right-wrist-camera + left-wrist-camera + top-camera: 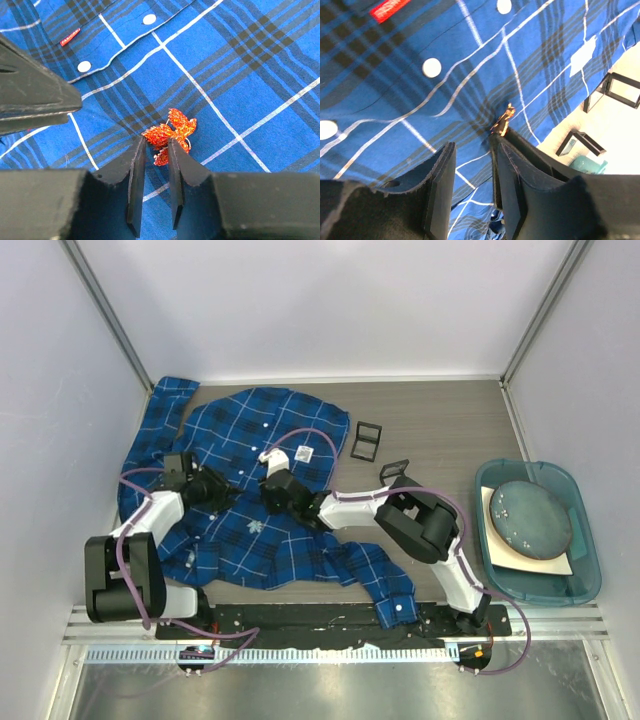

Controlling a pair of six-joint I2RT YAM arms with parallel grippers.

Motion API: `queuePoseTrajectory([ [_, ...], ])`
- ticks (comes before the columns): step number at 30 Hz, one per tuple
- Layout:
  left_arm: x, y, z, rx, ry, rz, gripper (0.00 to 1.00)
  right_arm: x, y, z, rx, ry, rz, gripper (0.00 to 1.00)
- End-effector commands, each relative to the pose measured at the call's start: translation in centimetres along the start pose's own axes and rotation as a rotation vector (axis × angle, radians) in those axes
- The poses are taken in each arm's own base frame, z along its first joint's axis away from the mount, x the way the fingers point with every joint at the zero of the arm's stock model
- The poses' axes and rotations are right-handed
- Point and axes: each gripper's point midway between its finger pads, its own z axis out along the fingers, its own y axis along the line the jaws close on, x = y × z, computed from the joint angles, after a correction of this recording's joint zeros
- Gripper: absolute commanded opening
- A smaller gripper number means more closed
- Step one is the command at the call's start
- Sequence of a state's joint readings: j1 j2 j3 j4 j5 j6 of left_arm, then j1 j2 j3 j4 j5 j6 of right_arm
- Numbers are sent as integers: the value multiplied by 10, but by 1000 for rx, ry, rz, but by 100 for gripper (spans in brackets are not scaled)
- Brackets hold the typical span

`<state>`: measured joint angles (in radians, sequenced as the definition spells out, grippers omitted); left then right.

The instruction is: Remove the brooch from the garment

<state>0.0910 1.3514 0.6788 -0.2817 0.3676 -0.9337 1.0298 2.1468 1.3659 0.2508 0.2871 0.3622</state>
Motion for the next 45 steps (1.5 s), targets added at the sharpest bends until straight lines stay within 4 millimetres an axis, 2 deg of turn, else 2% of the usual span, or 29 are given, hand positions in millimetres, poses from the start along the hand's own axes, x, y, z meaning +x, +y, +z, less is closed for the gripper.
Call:
queuePoseTrajectory([
  [1, -2, -36, 4, 73, 13, 79, 40, -25, 0, -14, -39, -81, 129, 28],
  [2, -2, -40, 5, 77, 16, 84, 40, -30, 1, -16, -50, -101, 148, 29],
  [3, -2, -41, 7, 75, 19, 86, 40, -24, -3, -18, -48, -93, 170, 29],
  [5, -1, -45, 11, 71, 23, 91, 37, -28, -5, -21, -54, -113, 200, 29],
  [6, -3, -45, 13, 67, 18, 88, 36, -22, -8, -22, -54, -106, 210, 29],
  [7, 8, -49, 16, 69, 43, 115, 35, -23, -9, -23, -57, -108, 236, 29],
  [11, 12, -55, 24, 59, 51, 137, 32, -20, -10, -27, -82, -112, 305, 29],
  [12, 15, -56, 26, 58, 57, 146, 30, -12, -13, -29, -82, -100, 319, 29],
  [14, 17, -55, 31, 45, 63, 149, 29, -14, -15, -31, -100, -104, 387, 28],
  [17, 17, -47, 37, 14, 57, 140, 27, 0, -24, -36, -109, -82, 487, 25],
  [22, 19, -38, 42, -4, 45, 124, 27, 12, -32, -39, -123, -62, 525, 25],
  [26, 23, -40, 43, 7, 65, 133, 27, 25, -37, -45, -125, -34, 541, 29],
  [30, 32, -43, 43, 21, 87, 152, 27, 29, -40, -49, -141, -22, 594, 29],
  [37, 42, -49, 42, 30, 94, 199, 27, 34, -46, -56, -141, -10, 581, 22],
  [41, 45, -52, 44, 27, 104, 217, 27, 24, -43, -62, -162, -15, 516, 29],
  [42, 44, -54, 44, 31, 102, 220, 27, 30, -43, -62, -159, 21, 494, 32],
  [43, 43, -54, 45, 28, 102, 221, 27, 18, -40, -58, -172, 18, 448, 34],
  [45, 44, -56, 46, 33, 113, 215, 28, 27, -38, -59, -167, 93, 391, 38],
])
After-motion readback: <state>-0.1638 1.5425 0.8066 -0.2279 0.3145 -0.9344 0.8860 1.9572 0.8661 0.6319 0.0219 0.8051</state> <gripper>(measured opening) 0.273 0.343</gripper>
